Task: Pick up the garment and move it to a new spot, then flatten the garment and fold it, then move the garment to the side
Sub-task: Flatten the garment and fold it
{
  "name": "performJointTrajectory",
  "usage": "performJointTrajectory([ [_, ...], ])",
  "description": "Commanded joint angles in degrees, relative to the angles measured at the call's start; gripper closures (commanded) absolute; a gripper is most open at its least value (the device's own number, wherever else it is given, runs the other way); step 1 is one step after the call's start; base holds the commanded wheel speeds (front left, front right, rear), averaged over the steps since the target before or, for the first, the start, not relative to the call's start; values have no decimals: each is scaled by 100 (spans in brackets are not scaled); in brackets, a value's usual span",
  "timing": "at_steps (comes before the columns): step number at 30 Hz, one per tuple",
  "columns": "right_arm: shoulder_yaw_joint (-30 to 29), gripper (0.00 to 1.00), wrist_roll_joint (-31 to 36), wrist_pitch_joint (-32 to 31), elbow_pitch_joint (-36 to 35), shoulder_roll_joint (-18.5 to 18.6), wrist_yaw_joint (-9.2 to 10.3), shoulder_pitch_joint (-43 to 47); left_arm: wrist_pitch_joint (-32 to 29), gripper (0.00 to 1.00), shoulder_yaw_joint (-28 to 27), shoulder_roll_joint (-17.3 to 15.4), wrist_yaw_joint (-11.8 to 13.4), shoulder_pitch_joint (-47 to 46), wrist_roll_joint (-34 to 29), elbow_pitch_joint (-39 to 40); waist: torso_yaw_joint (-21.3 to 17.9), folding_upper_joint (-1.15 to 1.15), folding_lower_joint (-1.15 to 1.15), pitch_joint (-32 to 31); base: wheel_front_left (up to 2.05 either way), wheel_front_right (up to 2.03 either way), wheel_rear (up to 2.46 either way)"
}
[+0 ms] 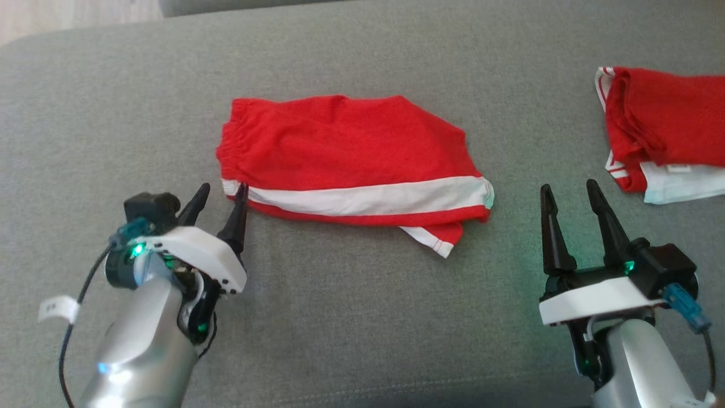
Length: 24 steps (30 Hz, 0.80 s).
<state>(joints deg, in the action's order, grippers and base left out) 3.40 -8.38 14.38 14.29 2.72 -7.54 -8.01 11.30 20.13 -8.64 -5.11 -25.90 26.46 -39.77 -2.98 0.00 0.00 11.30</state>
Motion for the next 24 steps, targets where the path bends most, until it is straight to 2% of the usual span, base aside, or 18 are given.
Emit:
performJointTrajectory([
  [1, 120, 0, 51, 62, -191, 16, 5, -211, -60, 0, -131, -153, -44, -312, 54, -8, -52, 0, 0, 80, 0, 0, 0],
  [9, 161, 0, 61, 62, -197, 16, 5, -305, -140, 0, -74, -234, -111, -772, 101, -715, -139, 0, 0, 216, 0, 0, 0],
  [20, 154, 0, 64, 62, -137, 16, 5, -363, 1, 0, 154, -169, -207, -1066, 211, -1155, -179, 0, 0, 253, 0, 0, 0],
  [23, 155, 0, 66, 62, -124, 16, 5, -373, 36, 98, 239, -161, -221, -1126, 249, -1215, -184, 0, 0, 252, 0, 0, 0],
  [24, 153, 0, 65, 62, -119, 16, 5, -371, 59, 100, 258, -164, -224, -1141, 264, -1225, -184, 0, 0, 247, 0, 0, 0],
])
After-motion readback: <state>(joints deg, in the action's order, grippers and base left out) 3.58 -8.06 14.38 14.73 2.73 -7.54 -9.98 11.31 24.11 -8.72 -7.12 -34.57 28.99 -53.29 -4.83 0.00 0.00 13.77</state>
